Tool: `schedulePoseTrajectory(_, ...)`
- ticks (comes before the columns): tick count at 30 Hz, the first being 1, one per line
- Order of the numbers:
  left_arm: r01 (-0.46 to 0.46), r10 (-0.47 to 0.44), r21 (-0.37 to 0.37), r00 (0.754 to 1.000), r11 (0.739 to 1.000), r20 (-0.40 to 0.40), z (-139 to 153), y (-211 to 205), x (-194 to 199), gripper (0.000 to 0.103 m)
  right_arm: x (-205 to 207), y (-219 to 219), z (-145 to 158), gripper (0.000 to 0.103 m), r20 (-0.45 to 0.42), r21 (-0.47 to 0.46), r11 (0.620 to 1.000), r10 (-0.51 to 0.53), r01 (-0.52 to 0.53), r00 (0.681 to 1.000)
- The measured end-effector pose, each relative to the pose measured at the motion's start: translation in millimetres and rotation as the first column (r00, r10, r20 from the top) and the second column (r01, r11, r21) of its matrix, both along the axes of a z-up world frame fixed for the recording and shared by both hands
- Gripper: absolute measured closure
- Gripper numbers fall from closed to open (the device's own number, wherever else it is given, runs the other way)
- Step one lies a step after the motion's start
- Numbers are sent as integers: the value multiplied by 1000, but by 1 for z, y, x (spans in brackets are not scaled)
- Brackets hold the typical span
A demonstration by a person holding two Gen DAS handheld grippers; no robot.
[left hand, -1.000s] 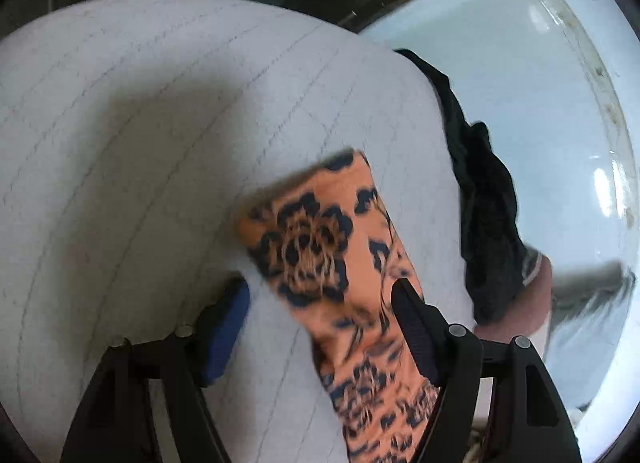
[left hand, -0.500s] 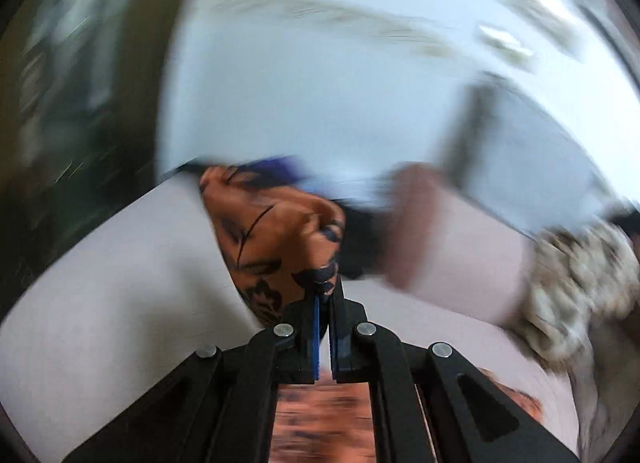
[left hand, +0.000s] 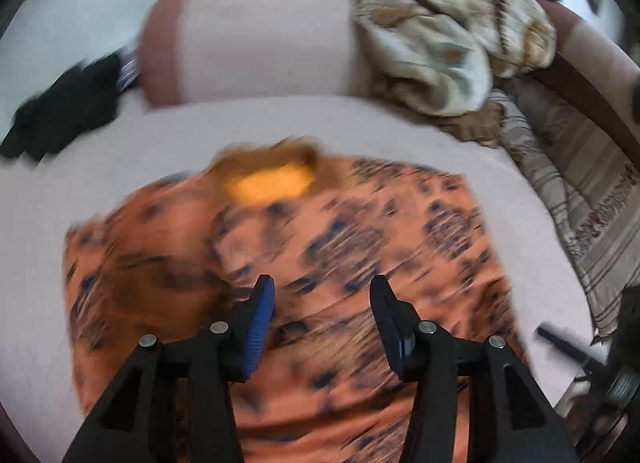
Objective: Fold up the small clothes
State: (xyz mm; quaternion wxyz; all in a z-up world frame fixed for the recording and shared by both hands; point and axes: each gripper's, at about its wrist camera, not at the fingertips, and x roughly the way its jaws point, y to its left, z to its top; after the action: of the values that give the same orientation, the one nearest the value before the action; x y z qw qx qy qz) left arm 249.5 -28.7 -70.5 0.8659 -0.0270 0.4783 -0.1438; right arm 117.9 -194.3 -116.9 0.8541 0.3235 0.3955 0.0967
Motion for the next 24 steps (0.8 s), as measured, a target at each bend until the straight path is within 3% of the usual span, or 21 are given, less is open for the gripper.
schedulePoseTrajectory(4, -163, 165, -27, 985, 986, 47, 8, 81, -47, 44, 30, 10, 2, 10, -15, 33, 999, 37, -37, 999)
schedulePoseTrajectory(6, -282, 281, 2, 957, 960, 71, 3, 130, -62, 36, 55, 21, 5, 10, -9, 29, 997, 78, -78, 997)
schedulePoseTrajectory(10, -417, 417, -15, 909, 909, -23, -26, 189, -78, 36, 122, 46, -3, 10, -101, -69, 990, 115, -123, 988)
schedulePoseTrajectory(12, -432, 431, -33, 902, 901, -38, -35, 201, -82, 36, 151, 62, -16, 15, -176, -143, 976, 139, -165, 974)
schedulePoseTrajectory(13, -434, 432, -38, 901, 900, -44, -39, 204, -83, 36, 160, 70, -22, 22, -208, -172, 967, 150, -187, 967)
schedulePoseTrajectory(14, -436, 434, -44, 899, 899, -49, -43, 205, -82, 36, 165, 77, -27, 55, -239, -205, 956, 157, -208, 958)
schedulePoseTrajectory(15, -435, 433, -50, 900, 899, -53, -44, 205, -81, 36, 170, 85, -34, 75, -287, -239, 942, 164, -236, 944)
schedulePoseTrajectory(16, -435, 432, -54, 900, 899, -60, -46, 206, -79, 36, 171, 91, -36, 77, -304, -265, 931, 167, -251, 938)
schedulePoseTrajectory(17, -433, 429, -58, 901, 900, -67, -50, 206, -78, 36, 170, 96, -32, 87, -302, -283, 921, 180, -268, 936)
schedulePoseTrajectory(20, -412, 409, -67, 911, 909, -51, -51, 198, -74, 36, 157, 99, 0, 90, -233, -323, 913, 180, -251, 956)
schedulePoseTrajectory(24, -405, 403, -73, 914, 911, -44, -49, 196, -72, 36, 120, 82, 49, 90, -88, -435, 891, 100, -129, 991)
